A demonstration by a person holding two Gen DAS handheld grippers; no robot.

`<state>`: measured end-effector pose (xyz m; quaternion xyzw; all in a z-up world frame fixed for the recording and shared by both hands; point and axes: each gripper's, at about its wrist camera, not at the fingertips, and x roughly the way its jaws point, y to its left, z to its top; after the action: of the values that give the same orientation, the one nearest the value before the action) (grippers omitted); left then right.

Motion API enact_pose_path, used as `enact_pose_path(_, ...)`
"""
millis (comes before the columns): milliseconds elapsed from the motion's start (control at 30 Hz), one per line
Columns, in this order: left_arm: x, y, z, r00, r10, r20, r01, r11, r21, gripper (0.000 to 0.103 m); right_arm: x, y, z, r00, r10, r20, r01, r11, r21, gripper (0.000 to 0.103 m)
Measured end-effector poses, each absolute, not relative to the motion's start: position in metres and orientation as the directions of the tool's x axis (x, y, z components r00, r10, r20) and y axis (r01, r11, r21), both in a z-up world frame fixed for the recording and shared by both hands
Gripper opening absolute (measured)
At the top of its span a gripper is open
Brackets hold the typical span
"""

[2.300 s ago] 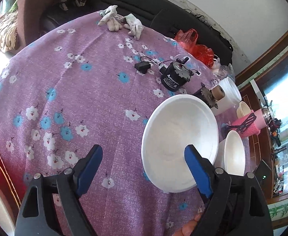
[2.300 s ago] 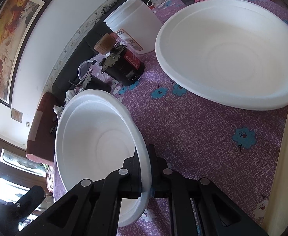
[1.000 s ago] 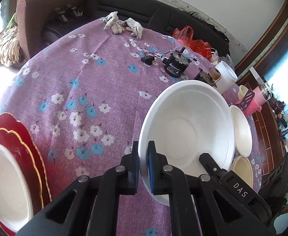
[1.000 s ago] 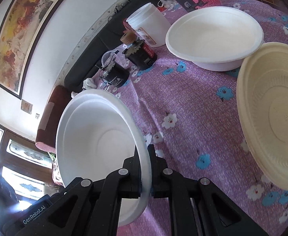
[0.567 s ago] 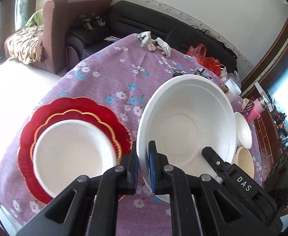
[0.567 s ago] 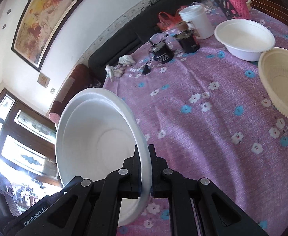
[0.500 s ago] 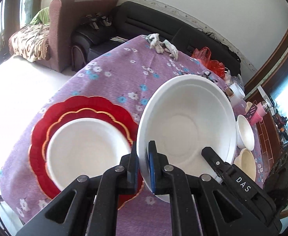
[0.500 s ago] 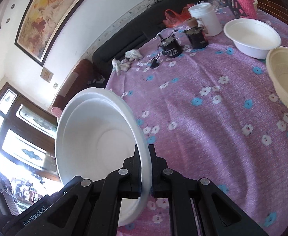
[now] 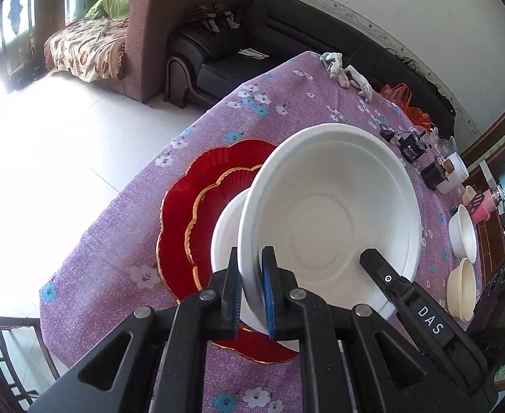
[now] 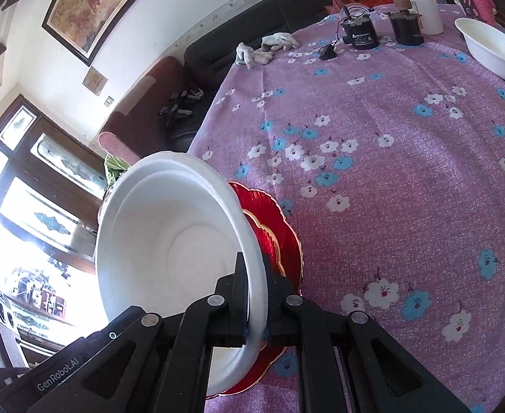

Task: Organize plates and bowls
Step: 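Lift and carry the white bowl with both grippers over the red plate stack, then lower the white bowl into the stacked bowls and open both grippers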

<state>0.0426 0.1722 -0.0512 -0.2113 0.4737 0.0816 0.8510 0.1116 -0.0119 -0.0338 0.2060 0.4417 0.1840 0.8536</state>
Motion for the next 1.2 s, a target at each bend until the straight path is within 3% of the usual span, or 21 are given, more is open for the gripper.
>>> enact_pose_path(67,0.039,0.177,-0.052,0.535,-0.053,-0.843,-0.346,0.897,-0.275,0.017,0.109,-0.007,-0.034,0.545,0.486,-0.683,-0.138,0.856,0.499,0.007)
enact_pose_path(167,0.032,0.186,-0.047,0.537,-0.007,-0.843,-0.367,0.898,-0.242,0.033,0.107,-0.004,-0.036,0.545,0.48,-0.688,-0.138,0.86,0.491,0.007)
enact_pose_path(233,0.026,0.192,-0.042,0.554,0.035,-0.832,-0.384,0.897,-0.218,0.036,0.106,-0.002,-0.038,0.549,0.467,-0.693,-0.134,0.868,0.478,0.007)
enact_pose_path(467,0.02,0.206,-0.038,0.563,0.053,-0.825,-0.411,0.884,-0.224,0.036,0.102,0.014,-0.036,0.542,0.45,-0.71,-0.174,0.886,0.429,0.008)
enact_pose_path(600,0.024,0.212,-0.042,0.548,0.025,-0.836,-0.398,0.887,-0.235,0.036,0.099,0.016,-0.031,0.605,0.371,-0.705,-0.162,0.924,0.347,0.008)
enact_pose_path(733,0.018,0.218,-0.036,0.567,0.043,-0.822,-0.414,0.878,-0.24,0.036,0.104,0.011,-0.034,0.57,0.38,-0.728,-0.148,0.92,0.364,0.009)
enact_pose_path(967,0.011,0.217,-0.022,0.593,0.04,-0.804,-0.408,0.876,-0.257,0.036,0.096,0.001,-0.015,0.649,0.322,-0.689,-0.144,0.942,0.303,0.031)
enact_pose_path(1100,0.011,0.211,-0.021,0.596,0.038,-0.802,-0.401,0.88,-0.256,0.036,0.095,-0.012,-0.006,0.68,0.333,-0.653,-0.132,0.932,0.337,0.035)
enact_pose_path(1200,0.011,0.202,-0.02,0.598,0.032,-0.801,-0.389,0.885,-0.254,0.036,0.101,-0.005,-0.014,0.622,0.378,-0.686,-0.171,0.92,0.351,0.035)
